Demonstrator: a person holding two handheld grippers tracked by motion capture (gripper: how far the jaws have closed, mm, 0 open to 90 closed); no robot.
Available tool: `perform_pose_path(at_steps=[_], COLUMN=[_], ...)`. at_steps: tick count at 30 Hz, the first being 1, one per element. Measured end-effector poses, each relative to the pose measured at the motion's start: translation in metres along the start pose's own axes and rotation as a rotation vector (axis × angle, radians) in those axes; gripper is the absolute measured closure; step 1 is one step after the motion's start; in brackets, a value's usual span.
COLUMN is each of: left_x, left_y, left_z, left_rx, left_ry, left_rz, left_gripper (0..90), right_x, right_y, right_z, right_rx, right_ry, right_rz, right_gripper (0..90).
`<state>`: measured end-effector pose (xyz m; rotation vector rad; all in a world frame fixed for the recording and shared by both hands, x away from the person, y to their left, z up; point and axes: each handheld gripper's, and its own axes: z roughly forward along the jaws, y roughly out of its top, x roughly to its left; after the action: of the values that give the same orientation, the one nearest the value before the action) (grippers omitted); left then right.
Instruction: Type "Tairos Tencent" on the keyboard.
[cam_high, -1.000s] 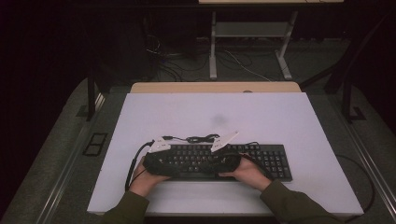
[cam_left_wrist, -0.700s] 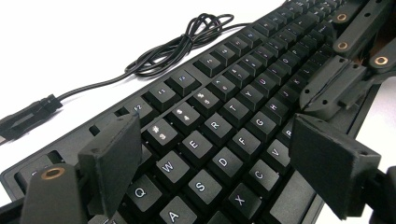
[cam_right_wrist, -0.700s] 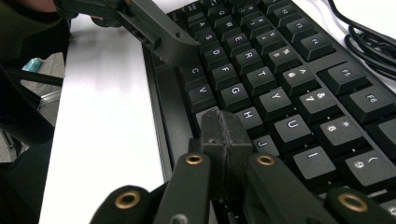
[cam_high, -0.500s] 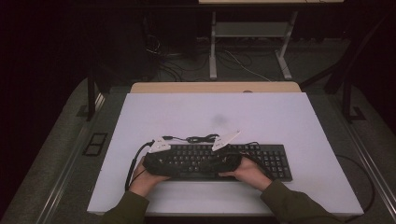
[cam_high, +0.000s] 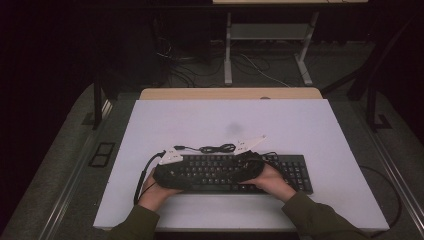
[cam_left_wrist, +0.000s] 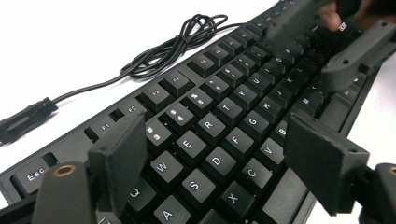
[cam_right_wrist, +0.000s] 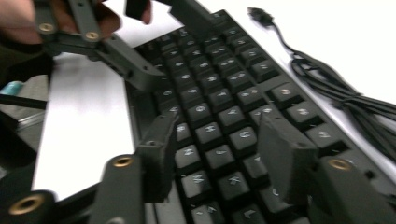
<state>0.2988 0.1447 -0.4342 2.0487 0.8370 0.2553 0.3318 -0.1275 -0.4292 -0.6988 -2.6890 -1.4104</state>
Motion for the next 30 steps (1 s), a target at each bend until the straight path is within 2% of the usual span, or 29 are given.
perform_pose_path(at_steps=[9, 12, 21, 28, 30], left_x=[-0.002, -0.005, -0.009, -0.009, -0.010], left_y=[0.001, 0.002, 0.004, 0.004, 0.004], left_z=[-0.002, -0.004, -0.005, -0.006, -0.005], left_rx=[-0.007, -0.007, 0.020, 0.045, 0.046], left_ry=[-0.010, -0.019, -0.031, -0.040, -0.047], left_rz=[-0.001, 0.007, 0.028, 0.042, 0.033], left_gripper=[30.3, 38.5, 70.6, 88.6, 88.7], right_x=[-0.006, -0.008, -0.013, -0.013, -0.013], right_y=[-0.001, -0.001, -0.002, -0.002, -0.002], right_z=[-0.008, -0.010, -0.012, -0.013, -0.013], right_rx=[-0.008, -0.021, -0.029, -0.036, -0.037], right_ry=[-0.078, -0.096, -0.119, -0.135, -0.141], right_rz=[0.006, 0.009, 0.017, 0.019, 0.021], right_gripper=[33.3, 30.8, 27.9, 25.1, 24.5])
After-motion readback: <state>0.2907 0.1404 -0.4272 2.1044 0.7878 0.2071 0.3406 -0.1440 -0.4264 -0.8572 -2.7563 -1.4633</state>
